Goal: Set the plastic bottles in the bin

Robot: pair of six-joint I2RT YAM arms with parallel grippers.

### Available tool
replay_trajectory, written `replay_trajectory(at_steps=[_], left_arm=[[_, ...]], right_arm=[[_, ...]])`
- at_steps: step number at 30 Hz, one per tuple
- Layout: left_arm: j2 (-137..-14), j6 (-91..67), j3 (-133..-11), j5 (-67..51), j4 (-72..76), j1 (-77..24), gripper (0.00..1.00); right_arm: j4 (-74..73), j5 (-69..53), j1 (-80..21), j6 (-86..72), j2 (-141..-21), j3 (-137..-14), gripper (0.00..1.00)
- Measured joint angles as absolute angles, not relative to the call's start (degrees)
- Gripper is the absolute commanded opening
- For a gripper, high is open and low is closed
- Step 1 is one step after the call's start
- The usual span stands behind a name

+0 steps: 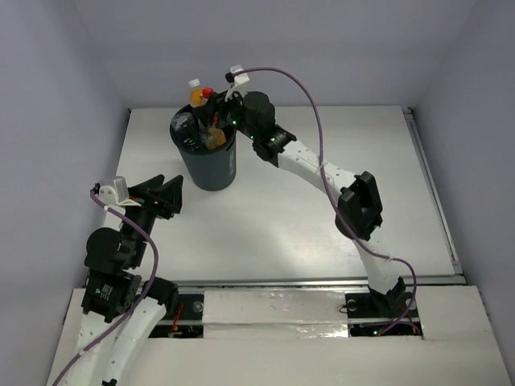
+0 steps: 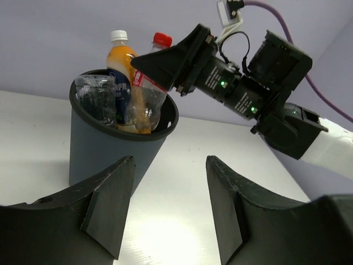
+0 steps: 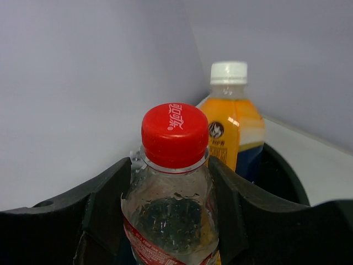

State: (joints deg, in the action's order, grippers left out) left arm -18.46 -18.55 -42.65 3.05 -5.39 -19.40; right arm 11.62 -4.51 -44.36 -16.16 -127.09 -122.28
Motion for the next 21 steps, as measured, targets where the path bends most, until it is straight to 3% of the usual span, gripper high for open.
replay_trajectory(at_steps=[5, 6, 10, 14, 21], left_arm=[[-18.5, -18.5, -42.6, 3.0, -5.4, -19.1, 0.61], [-18.5, -18.5, -42.6, 2.9, -5.4, -19.0, 0.7], [-18.5, -18.4, -42.5, 2.9, -5.4, -18.9, 0.97], [-18.5, -18.5, -42.4, 3.0, -5.4, -18.5, 0.99], [-18.5, -18.5, -42.3, 3.6, -5.4, -18.3, 0.99]], right_arm=[[16.3, -0.8, -46.0, -12.7, -124.3, -113.6, 0.57], [17.2, -0.3, -46.4, -11.9, -124.2, -112.6, 0.59], [18.4, 1.4, -47.4, -9.5, -124.0, -109.8, 0.83], [18.9, 1.5, -47.7, -8.6, -121.9, -107.0, 1.0], [21.8, 1.3, -47.7, -9.0, -112.5, -102.6, 1.0]])
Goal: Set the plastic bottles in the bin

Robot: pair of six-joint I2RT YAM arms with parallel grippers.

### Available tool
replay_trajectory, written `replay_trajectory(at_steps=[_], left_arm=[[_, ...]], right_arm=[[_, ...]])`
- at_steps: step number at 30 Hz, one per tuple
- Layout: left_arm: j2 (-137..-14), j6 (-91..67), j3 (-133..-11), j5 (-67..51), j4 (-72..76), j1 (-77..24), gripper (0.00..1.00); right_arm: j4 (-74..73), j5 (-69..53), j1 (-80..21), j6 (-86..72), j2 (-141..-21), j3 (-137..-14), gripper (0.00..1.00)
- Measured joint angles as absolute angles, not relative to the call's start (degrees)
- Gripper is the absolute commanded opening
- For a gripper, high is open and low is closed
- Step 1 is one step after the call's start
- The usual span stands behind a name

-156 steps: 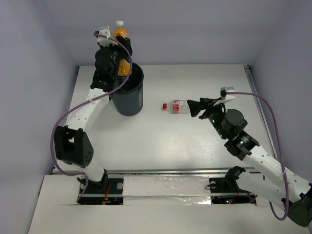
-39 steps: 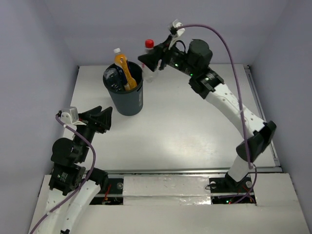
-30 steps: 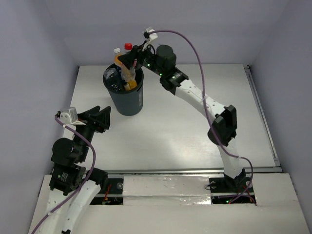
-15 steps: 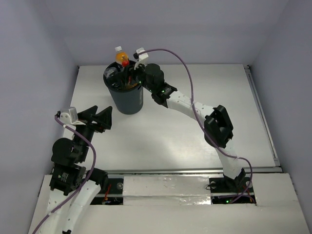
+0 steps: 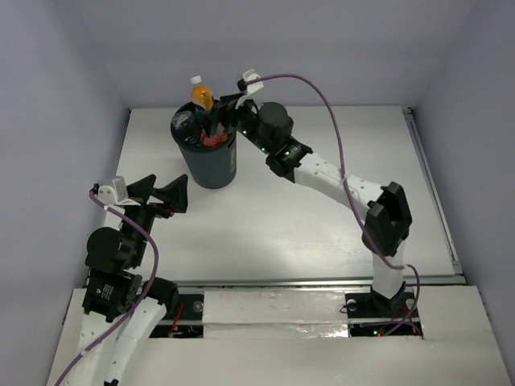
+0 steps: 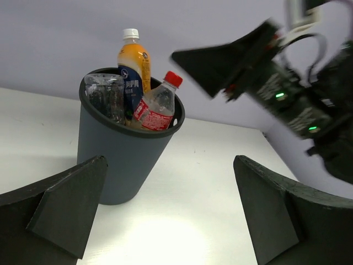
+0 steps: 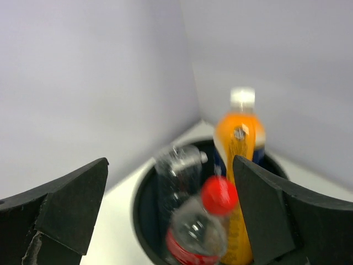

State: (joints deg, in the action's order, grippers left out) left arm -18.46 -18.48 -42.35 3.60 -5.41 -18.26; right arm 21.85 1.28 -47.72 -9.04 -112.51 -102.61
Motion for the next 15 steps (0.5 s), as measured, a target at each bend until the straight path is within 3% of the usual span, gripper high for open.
replay_trajectory(at_steps=[8, 13, 15], left_arm=[[-18.2, -18.5, -42.3, 4.8, -5.4, -18.2, 0.99], [-17.9, -18.5, -42.3, 4.8, -5.4, -18.3, 0.99], [-17.5, -18.5, -42.0, 4.8, -5.3, -18.3, 0.99]], right_arm=[[25.1, 1.1, -48.1, -10.5, -101.3, -100.0, 1.0], [29.8, 0.8, -48.1, -13.1, -88.1, -82.7, 0.98], [31.1, 0.9, -48.1, -13.5, -80.5, -73.8, 0.51]])
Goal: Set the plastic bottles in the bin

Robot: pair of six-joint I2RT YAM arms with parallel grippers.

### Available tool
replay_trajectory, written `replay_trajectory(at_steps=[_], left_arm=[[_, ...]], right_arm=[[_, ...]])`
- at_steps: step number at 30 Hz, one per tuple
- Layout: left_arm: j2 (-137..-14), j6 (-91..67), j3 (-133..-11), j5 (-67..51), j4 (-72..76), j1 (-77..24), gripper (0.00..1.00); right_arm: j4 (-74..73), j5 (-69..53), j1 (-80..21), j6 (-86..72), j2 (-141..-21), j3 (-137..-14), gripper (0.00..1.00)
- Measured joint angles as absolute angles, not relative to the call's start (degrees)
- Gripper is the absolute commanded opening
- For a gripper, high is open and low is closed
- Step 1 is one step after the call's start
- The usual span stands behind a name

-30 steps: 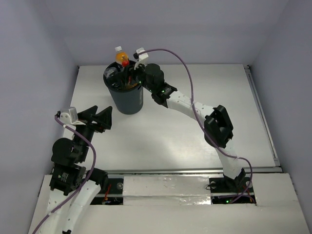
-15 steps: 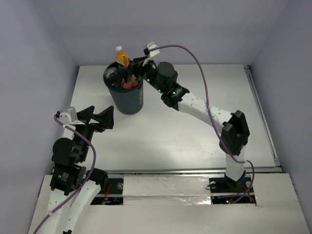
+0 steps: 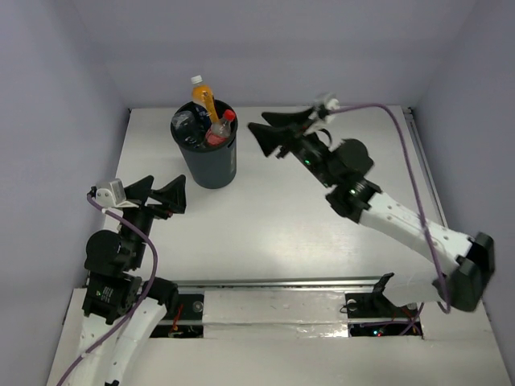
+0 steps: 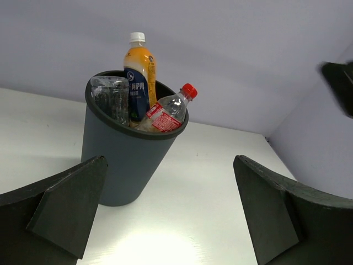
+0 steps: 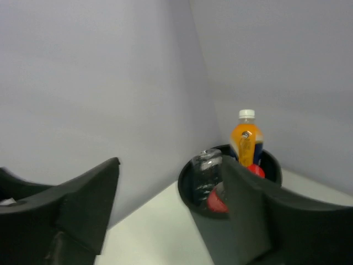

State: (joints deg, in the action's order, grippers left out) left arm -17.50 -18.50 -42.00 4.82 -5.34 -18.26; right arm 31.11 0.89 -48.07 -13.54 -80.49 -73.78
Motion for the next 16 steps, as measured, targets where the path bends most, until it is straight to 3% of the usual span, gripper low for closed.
replay_trajectory(at_steps=[1, 3, 7, 10, 13, 16], left_arm=[[-17.4, -18.5, -41.9, 4.8, -5.4, -18.3, 0.99], [-17.2, -18.5, -41.8, 4.8, -5.3, -18.3, 0.99], [-17.1, -18.5, -41.7, 4.8, -5.3, -18.2, 0.99], [-17.1, -18.8, -41.7, 4.7, -5.3, -18.2, 0.99], [-17.3, -19.4, -41.7, 4.3, -5.1, -18.2, 0.99], [-18.2, -20.2, -41.7, 3.0, -4.4, -18.2, 0.99]], right_arm=[[31.9, 1.1, -48.1, -13.9, -76.5, -69.7, 0.2], [32.9, 2.0, -48.1, -14.9, -68.8, -63.0, 0.0], [33.3, 6.0, -48.1, -16.0, -54.0, -53.2, 0.0], [31.7, 12.1, -48.1, -17.0, -44.7, -47.4, 0.2], [27.7, 19.6, -48.1, -18.0, -38.1, -44.2, 0.69], [22.7, 26.8, -48.1, -18.9, -35.1, -42.4, 0.81]])
